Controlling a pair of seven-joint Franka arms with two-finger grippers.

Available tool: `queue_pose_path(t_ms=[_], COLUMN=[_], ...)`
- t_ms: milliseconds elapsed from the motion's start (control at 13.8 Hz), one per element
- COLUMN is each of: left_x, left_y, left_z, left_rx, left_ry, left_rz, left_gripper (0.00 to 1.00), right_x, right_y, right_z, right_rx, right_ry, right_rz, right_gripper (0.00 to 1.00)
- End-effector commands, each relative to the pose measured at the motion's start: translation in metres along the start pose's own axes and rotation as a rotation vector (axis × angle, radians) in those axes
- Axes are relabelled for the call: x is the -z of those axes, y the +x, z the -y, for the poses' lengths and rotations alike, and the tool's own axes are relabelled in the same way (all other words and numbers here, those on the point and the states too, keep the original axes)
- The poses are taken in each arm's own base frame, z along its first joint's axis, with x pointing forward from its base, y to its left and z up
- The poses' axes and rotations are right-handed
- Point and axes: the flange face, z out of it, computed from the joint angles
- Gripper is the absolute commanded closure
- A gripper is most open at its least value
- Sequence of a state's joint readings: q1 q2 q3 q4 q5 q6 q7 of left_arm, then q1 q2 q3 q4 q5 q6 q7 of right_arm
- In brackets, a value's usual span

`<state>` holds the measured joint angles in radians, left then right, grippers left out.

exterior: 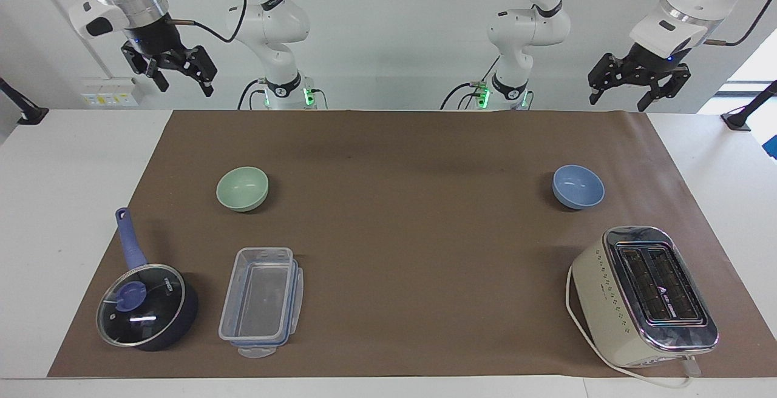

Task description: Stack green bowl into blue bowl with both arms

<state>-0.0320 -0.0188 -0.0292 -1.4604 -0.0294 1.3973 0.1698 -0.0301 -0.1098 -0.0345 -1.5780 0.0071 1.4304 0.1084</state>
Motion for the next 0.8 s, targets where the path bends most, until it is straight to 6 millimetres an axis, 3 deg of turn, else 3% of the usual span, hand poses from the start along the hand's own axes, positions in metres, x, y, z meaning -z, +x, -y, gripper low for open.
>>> queue_pose_path(t_ms=[0, 506, 723], left_x=[-0.001, -0.001, -0.001], left_y=[-0.008, -0.009, -0.008], left_z=[0.002, 0.002, 0.0], left_rx=[0.016, 0.018, 0.041], left_ry=[0.01, 0.01, 0.01], left_rz=[0.002, 0.005, 0.003], left_gripper=[0.0, 0.0, 0.0], right_x=[0.001, 0.003, 0.003], right_y=[-0.004, -0.005, -0.006], right_z=[-0.004, -0.001, 0.011], right_rx=[0.005, 0.017, 0.039], right_ry=[0.026, 0.026, 0.025], right_rz=[0.003, 0.0, -0.001], right_gripper=[0.0, 0.0, 0.0])
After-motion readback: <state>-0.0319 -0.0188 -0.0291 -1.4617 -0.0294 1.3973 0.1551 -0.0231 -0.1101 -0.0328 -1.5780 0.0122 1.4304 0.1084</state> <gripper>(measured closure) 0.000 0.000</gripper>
